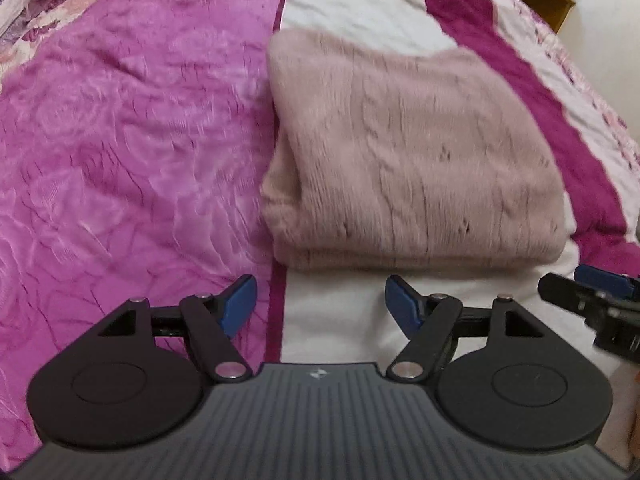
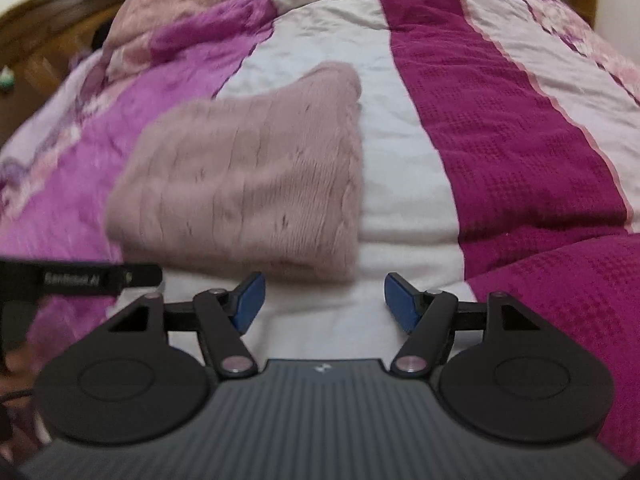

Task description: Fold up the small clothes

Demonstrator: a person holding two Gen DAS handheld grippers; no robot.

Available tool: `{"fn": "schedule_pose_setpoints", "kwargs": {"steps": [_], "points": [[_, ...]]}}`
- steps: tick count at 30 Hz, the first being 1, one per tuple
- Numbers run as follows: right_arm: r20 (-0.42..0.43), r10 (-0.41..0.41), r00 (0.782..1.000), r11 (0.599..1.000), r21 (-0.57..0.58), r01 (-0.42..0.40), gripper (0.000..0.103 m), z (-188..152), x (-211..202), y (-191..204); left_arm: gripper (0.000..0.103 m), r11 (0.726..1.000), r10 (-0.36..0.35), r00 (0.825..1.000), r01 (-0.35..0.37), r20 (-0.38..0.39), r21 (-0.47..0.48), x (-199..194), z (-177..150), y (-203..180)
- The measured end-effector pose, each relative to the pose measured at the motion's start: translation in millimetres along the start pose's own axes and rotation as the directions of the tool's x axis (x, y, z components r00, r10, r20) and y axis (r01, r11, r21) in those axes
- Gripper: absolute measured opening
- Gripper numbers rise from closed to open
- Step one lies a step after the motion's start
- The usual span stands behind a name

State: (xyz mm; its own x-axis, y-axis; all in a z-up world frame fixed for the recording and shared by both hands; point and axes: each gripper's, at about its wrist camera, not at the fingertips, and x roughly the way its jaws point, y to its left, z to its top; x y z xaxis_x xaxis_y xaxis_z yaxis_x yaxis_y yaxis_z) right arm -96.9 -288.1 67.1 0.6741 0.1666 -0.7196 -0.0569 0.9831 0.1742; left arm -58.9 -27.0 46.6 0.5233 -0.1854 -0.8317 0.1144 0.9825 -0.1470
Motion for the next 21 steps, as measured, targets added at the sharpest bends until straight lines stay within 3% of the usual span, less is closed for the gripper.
{"fn": "schedule_pose_setpoints", "kwargs": {"steps": [6, 9, 21], "points": [[-0.014, -0.013, 1.0, 0.999, 0.045, 0.013, 0.068, -10, 15, -2, 0.08, 0.999, 0.04, 0.999, -0.04, -0.003, 0.021, 5, -5, -9], [-0.012, 0.003, 1.0, 0.999, 0.044, -0.002, 0.077, -11, 17, -1, 0.081, 0.998, 0.055, 0.998, -0.055, -0.008, 0.026, 7, -6, -12], [-0.007, 0.0, 1.0, 0.999, 0.043, 0.001, 0.077, -13, 19, 1, 0.086, 0.994, 0.086, 0.996, -0.087, 0.005, 0.062, 14, -10, -19]]}}
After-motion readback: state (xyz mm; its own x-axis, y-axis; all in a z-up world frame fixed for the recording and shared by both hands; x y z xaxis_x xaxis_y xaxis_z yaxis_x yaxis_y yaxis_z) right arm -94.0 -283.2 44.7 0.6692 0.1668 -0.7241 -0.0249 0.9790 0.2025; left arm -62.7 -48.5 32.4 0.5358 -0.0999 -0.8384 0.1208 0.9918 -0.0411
